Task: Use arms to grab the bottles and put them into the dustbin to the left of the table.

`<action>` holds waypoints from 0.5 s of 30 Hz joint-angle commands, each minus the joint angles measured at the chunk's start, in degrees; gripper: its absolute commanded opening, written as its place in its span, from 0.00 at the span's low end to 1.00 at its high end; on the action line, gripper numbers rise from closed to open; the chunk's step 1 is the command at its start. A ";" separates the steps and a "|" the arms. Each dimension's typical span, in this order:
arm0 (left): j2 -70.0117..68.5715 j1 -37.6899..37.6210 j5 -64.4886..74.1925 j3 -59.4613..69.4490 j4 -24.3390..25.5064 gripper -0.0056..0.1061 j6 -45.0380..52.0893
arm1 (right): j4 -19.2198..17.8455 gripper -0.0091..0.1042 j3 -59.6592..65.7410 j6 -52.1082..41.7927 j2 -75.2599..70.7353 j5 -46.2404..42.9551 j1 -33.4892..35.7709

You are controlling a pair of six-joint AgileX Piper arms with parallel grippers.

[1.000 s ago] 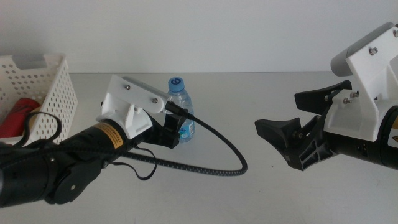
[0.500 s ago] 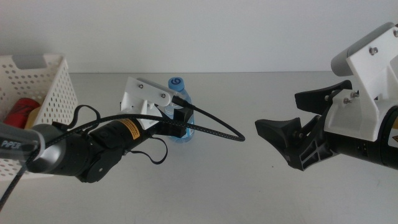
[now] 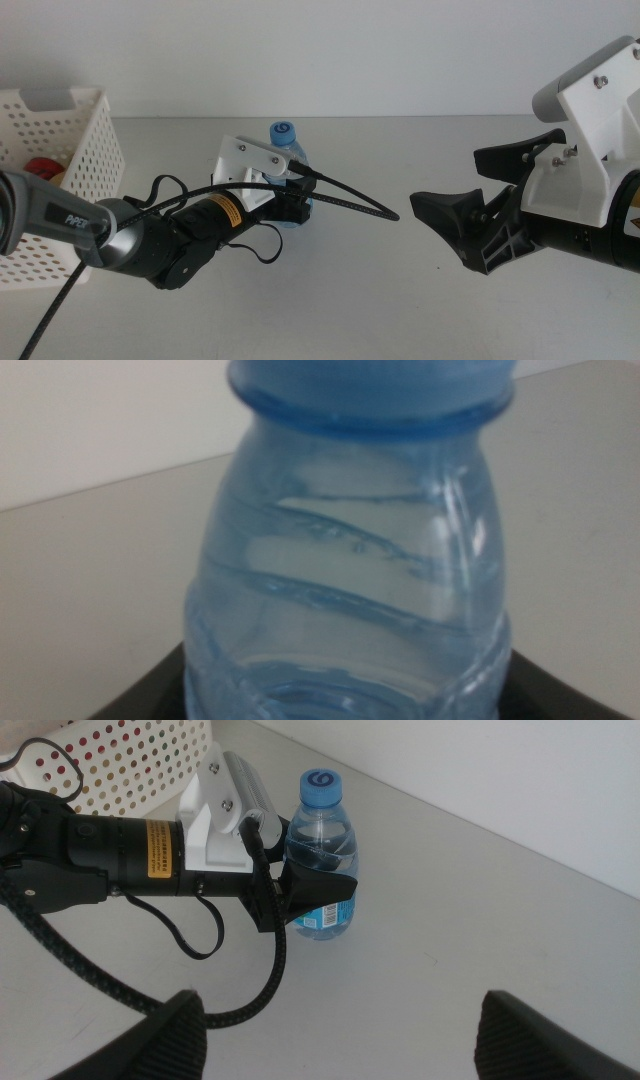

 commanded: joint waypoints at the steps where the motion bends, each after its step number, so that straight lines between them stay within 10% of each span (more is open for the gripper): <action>1: -3.14 0.10 -4.63 -1.73 -0.70 0.30 -2.07 | -0.30 0.70 -2.16 -0.70 -1.14 -3.72 0.00; 5: -9.65 0.10 5.63 -1.73 -1.01 0.03 -7.70 | -0.30 0.70 -2.16 -0.70 -1.14 -3.72 0.00; 15: -33.29 0.72 39.64 -5.29 -0.87 0.04 -6.53 | -0.30 0.70 -2.16 -0.70 -1.14 -3.72 0.00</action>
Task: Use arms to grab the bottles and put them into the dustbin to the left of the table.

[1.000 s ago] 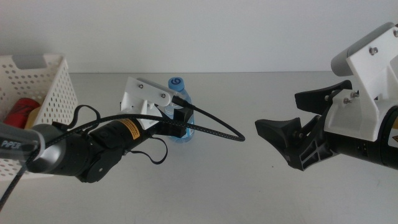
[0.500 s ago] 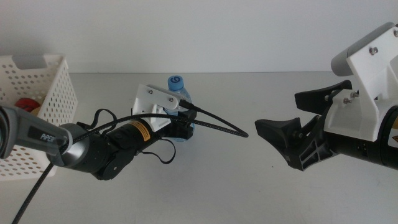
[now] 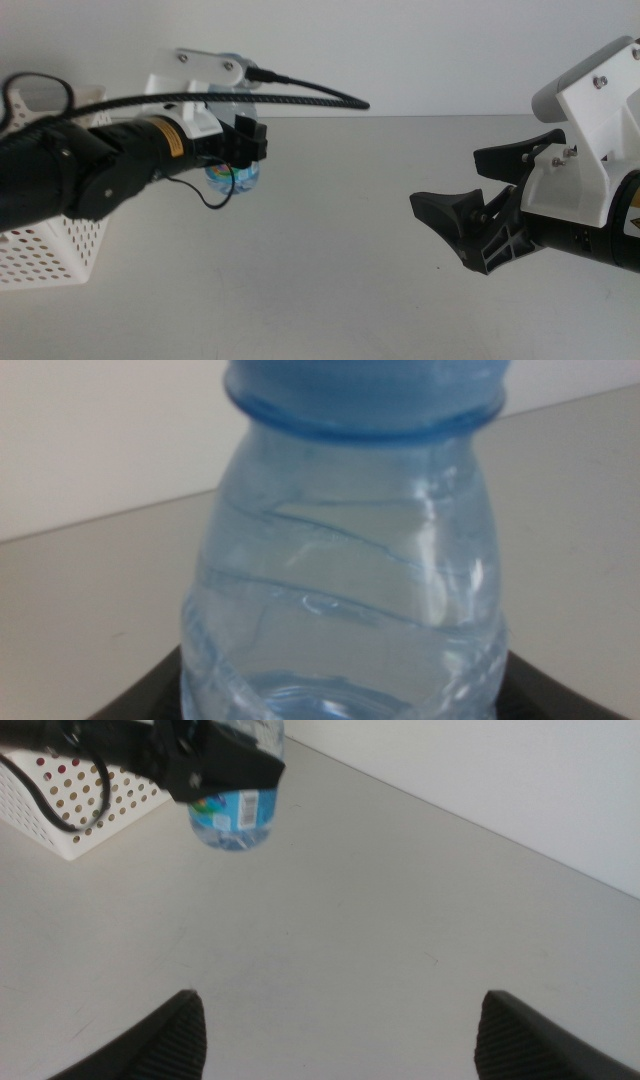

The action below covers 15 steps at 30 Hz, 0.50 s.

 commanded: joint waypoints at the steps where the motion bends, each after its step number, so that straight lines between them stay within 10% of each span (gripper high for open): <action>1: -7.61 1.00 5.36 -6.02 -0.58 0.04 0.18 | -0.30 0.70 -2.16 -0.70 -1.14 -3.72 0.00; 6: -9.67 6.58 31.98 -19.70 -3.42 0.04 11.13 | -0.30 0.70 -2.16 -0.70 -1.14 -3.72 0.00; 15: -3.16 29.12 62.09 -37.17 -34.36 0.04 46.45 | -0.30 0.70 -2.16 -0.70 -1.14 -3.72 0.00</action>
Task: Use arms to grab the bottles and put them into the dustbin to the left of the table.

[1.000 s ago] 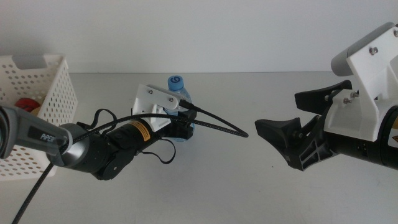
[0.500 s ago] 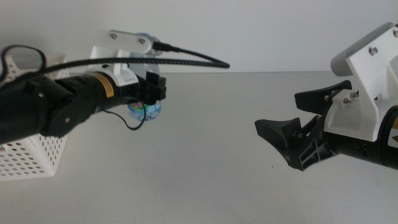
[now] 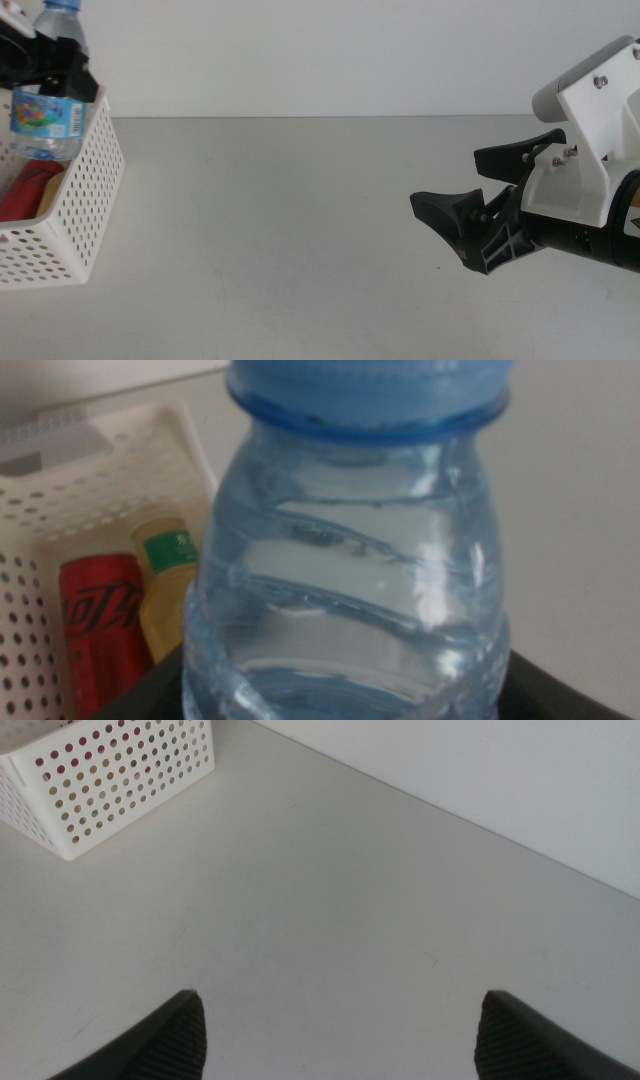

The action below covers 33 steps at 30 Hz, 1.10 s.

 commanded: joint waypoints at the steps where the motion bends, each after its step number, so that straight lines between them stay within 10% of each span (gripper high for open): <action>1: -0.56 5.55 0.78 -4.43 -6.66 0.04 5.43 | -0.30 0.70 -2.16 -0.70 -1.14 -3.72 0.00; 26: 18.11 12.99 -3.43 -4.95 -0.88 0.05 4.87 | -0.30 0.70 -2.16 -0.70 -1.14 -3.72 0.00; 33: 19.96 12.99 -4.34 -4.95 -1.53 0.29 4.87 | -0.30 0.70 -2.16 -0.70 -1.14 -3.72 0.00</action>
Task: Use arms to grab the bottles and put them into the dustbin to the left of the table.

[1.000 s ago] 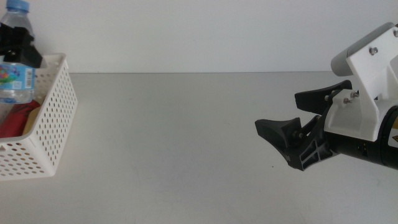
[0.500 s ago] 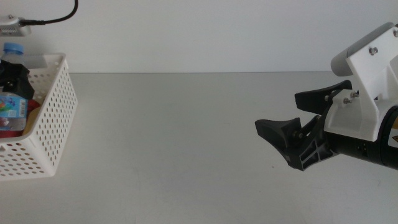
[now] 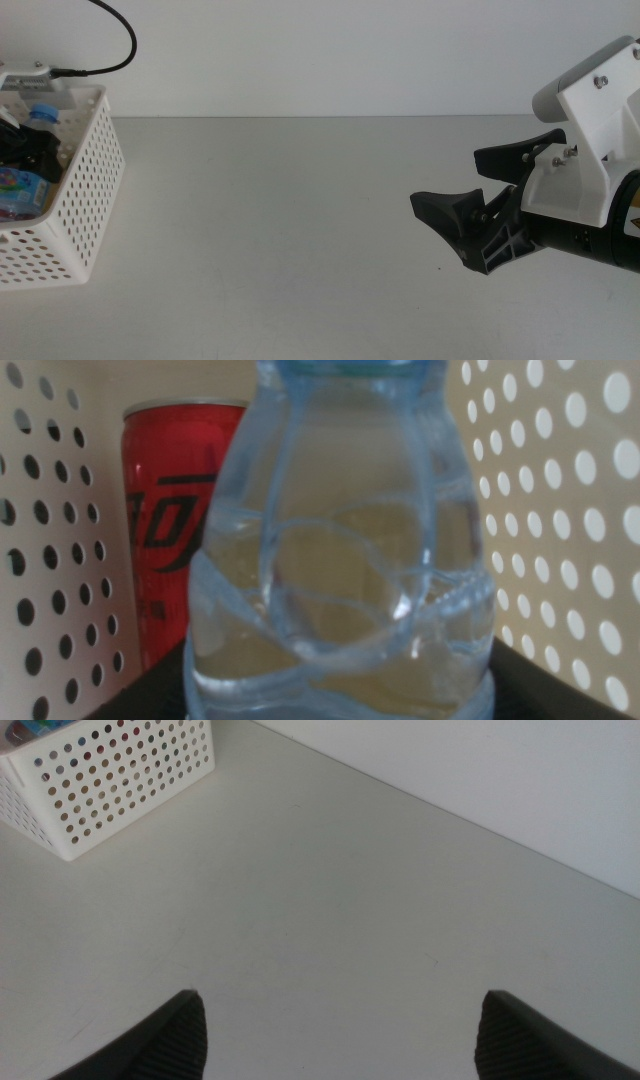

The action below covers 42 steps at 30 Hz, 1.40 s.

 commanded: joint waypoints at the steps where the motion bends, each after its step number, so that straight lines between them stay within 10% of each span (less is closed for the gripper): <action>1: -2.92 -0.04 -1.84 -1.98 -2.63 0.37 -0.46 | -0.31 0.70 -2.16 -0.70 -1.14 -3.72 0.00; 7: -3.13 -0.04 -2.11 -1.98 -2.28 0.89 -1.90 | -0.31 0.70 -2.16 -0.70 -1.14 -3.72 0.00; 42: -47.78 -15.84 -4.76 11.00 -2.43 0.89 -7.54 | -0.31 0.70 -2.16 -0.70 -1.14 -3.72 0.00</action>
